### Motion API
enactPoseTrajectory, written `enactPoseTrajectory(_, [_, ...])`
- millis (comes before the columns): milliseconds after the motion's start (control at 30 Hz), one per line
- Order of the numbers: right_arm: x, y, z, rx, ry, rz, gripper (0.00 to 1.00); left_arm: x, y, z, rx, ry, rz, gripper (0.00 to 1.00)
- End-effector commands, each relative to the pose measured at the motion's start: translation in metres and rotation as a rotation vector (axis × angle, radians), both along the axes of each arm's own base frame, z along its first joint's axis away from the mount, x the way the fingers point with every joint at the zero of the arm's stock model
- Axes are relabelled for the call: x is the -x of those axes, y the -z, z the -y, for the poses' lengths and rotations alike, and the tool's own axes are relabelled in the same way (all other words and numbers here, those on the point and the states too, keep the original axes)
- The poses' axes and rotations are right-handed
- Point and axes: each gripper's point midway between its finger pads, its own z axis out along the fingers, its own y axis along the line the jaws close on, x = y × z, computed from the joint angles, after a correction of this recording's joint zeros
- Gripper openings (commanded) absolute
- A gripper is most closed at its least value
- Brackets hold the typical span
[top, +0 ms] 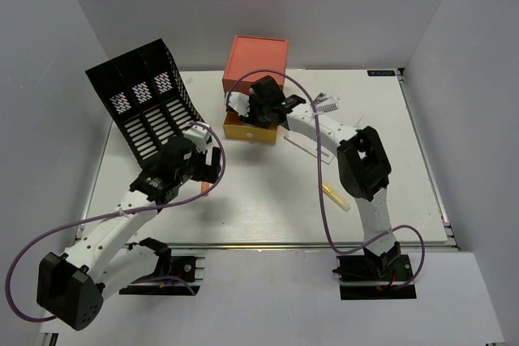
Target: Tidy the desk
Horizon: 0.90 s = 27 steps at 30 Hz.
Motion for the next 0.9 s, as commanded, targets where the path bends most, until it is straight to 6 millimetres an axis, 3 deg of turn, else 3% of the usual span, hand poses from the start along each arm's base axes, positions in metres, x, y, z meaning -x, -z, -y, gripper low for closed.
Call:
enactPoseTrajectory(0, [-0.021, -0.027, -0.002, -0.019, 0.034, 0.104, 0.45, -0.003, -0.002, -0.002, -0.006, -0.008, 0.017, 0.98])
enactPoseTrajectory(33, [-0.02, -0.028, -0.002, -0.02, 0.032, 0.097, 0.55, -0.003, -0.001, -0.003, -0.008, -0.01, 0.015, 0.98])
enactPoseTrajectory(67, [-0.018, -0.028, -0.002, -0.017, 0.027, 0.085, 0.58, -0.003, 0.0, -0.003, -0.011, -0.011, 0.013, 0.98])
enactPoseTrajectory(167, [-0.009, -0.034, 0.001, -0.035, 0.033, 0.056, 0.58, -0.004, 0.006, -0.003, -0.017, -0.022, -0.006, 0.98])
enactPoseTrajectory(200, [-0.005, -0.047, -0.001, -0.08, 0.024, 0.049, 0.57, -0.005, 0.01, -0.004, -0.022, -0.027, -0.02, 0.98])
enactPoseTrajectory(233, [0.001, -0.049, -0.001, -0.095, 0.02, 0.035, 0.54, -0.005, 0.012, -0.004, -0.025, -0.033, -0.025, 0.98])
enactPoseTrajectory(267, [0.005, -0.066, 0.002, -0.124, 0.027, 0.047, 0.49, -0.006, 0.014, -0.004, -0.026, -0.039, -0.032, 0.96])
enactPoseTrajectory(300, [0.014, -0.063, 0.006, -0.147, 0.045, 0.003, 0.26, -0.007, 0.019, -0.005, -0.031, -0.058, -0.048, 0.92])
enactPoseTrajectory(333, [0.018, -0.078, 0.007, -0.191, 0.055, -0.002, 0.07, -0.008, 0.021, -0.006, -0.033, -0.069, -0.055, 0.88])
enactPoseTrajectory(367, [0.032, -0.089, 0.016, -0.23, 0.069, -0.024, 0.0, -0.008, 0.025, -0.007, -0.039, -0.078, -0.065, 0.75])
enactPoseTrajectory(433, [0.058, -0.095, 0.022, -0.356, 0.083, -0.148, 0.0, -0.009, 0.038, -0.008, -0.052, -0.107, -0.111, 0.55])
enactPoseTrajectory(500, [0.096, -0.099, 0.04, -0.457, 0.065, -0.264, 0.0, -0.011, 0.044, -0.005, -0.066, -0.111, -0.14, 0.39])
enactPoseTrajectory(533, [0.107, -0.102, 0.049, -0.5, 0.077, -0.293, 0.0, -0.009, 0.057, -0.005, -0.092, -0.12, -0.187, 0.37])
enactPoseTrajectory(600, [0.138, -0.107, 0.066, -0.579, 0.071, -0.312, 0.0, -0.012, 0.067, -0.011, -0.132, -0.169, -0.223, 0.41])
enactPoseTrajectory(667, [0.152, -0.123, 0.09, -0.627, 0.088, -0.29, 0.0, -0.009, 0.087, -0.018, -0.187, -0.227, -0.305, 0.51])
enactPoseTrajectory(800, [0.177, -0.11, 0.123, -0.63, 0.13, -0.332, 0.0, -0.013, 0.101, -0.02, -0.214, -0.264, -0.365, 0.64])
enactPoseTrajectory(867, [0.184, -0.117, 0.133, -0.674, 0.116, -0.286, 0.0, -0.013, 0.109, -0.02, -0.226, -0.269, -0.388, 0.67])
